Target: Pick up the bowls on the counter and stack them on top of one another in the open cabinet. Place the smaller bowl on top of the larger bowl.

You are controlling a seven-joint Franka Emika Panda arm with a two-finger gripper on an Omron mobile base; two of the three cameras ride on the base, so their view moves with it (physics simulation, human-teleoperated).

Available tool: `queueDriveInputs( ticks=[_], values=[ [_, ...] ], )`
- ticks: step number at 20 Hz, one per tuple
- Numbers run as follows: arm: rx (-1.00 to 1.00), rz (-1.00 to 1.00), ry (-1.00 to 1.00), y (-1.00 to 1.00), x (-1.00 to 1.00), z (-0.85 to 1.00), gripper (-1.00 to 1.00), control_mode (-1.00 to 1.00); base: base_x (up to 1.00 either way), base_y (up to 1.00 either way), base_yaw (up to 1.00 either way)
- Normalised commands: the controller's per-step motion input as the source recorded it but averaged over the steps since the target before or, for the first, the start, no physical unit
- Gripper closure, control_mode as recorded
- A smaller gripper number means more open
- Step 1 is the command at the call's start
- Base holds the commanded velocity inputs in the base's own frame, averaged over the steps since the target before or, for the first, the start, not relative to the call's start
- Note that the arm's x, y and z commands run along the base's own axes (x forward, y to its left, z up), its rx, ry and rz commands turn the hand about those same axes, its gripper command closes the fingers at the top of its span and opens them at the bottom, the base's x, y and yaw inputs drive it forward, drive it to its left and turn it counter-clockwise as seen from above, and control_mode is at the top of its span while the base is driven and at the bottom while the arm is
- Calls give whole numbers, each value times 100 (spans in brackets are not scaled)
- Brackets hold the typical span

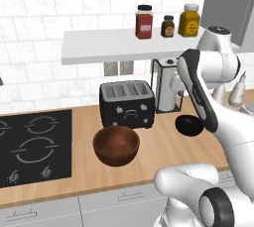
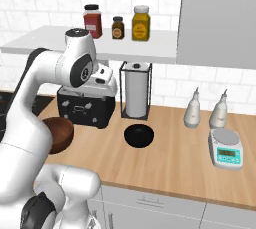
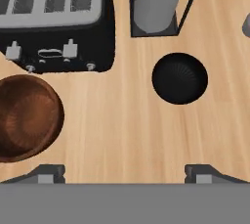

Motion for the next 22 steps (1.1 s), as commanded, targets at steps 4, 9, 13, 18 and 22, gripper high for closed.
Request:
queueDriveInputs(
  ticks=[4, 9, 13, 18, 22],
  values=[
    [0, -22, 5, -76, -1, -43, -100, -100, 0, 0, 0],
    [0, -34, 1, -35, 8, -42, -100, -100, 0, 0, 0],
    [4, -31, 0, -36, 13, -34, -100, -100, 0, 0, 0],
    [4, -21, 0, -42, 8, -32, -100, -100, 0, 0, 0],
    [6, -9, 0, -57, 3, -40, -100, -100, 0, 0, 0]
  ],
)
